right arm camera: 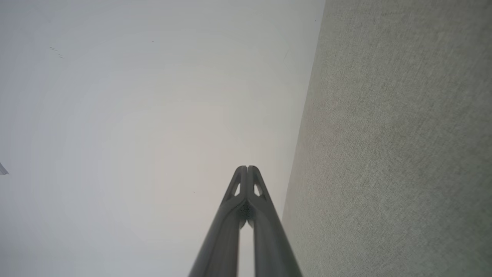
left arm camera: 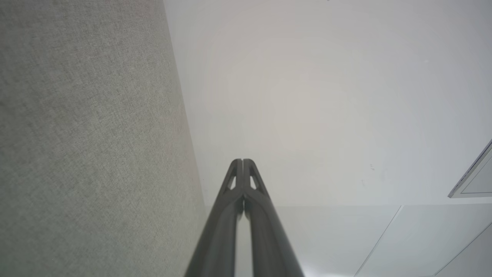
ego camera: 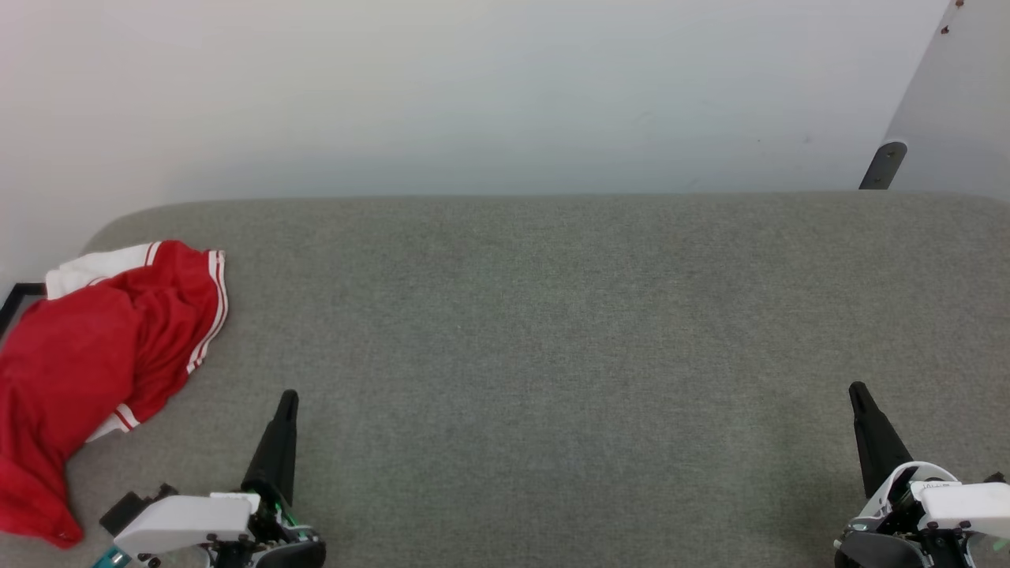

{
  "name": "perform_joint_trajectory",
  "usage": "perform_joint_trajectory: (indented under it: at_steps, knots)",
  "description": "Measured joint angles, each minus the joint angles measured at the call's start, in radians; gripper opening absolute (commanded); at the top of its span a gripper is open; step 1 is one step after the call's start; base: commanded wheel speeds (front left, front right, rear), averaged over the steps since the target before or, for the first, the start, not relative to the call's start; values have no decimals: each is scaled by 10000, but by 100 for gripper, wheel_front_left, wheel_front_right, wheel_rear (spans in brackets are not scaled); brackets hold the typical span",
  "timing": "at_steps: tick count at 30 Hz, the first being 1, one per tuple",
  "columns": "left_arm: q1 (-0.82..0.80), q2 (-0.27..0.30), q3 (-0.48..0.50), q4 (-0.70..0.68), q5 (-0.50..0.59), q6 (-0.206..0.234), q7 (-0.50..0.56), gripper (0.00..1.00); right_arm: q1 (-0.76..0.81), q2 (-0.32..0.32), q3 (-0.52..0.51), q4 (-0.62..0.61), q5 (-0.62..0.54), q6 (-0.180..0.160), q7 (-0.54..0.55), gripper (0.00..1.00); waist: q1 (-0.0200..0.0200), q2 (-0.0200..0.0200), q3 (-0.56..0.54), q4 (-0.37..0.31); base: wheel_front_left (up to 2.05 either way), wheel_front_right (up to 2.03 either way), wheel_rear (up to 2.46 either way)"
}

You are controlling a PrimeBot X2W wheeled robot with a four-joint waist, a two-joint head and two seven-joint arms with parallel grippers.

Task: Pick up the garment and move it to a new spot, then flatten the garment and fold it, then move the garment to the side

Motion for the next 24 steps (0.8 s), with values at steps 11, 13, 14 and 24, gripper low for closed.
perform_joint_trajectory:
  at_steps: [11, 13, 14, 24]
  knots:
    - [0, 0, -2, 0, 0, 0, 0, 0, 0, 0, 0, 0, 0, 0, 0, 0, 0, 0, 0, 0, 0, 0, 0]
    - [0, 0, 0, 0, 0, 0, 0, 0, 0, 0, 0, 0, 0, 0, 0, 0, 0, 0, 0, 0, 0, 0, 0]
    - [0, 0, 2, 0, 0, 0, 0, 0, 0, 0, 0, 0, 0, 0, 0, 0, 0, 0, 0, 0, 0, 0, 0]
    - [137, -48, -15, 176, 0, 6, 0, 100, 100, 31, 4, 180, -4, -17, 0, 100, 0, 0, 0, 0, 0, 0, 0]
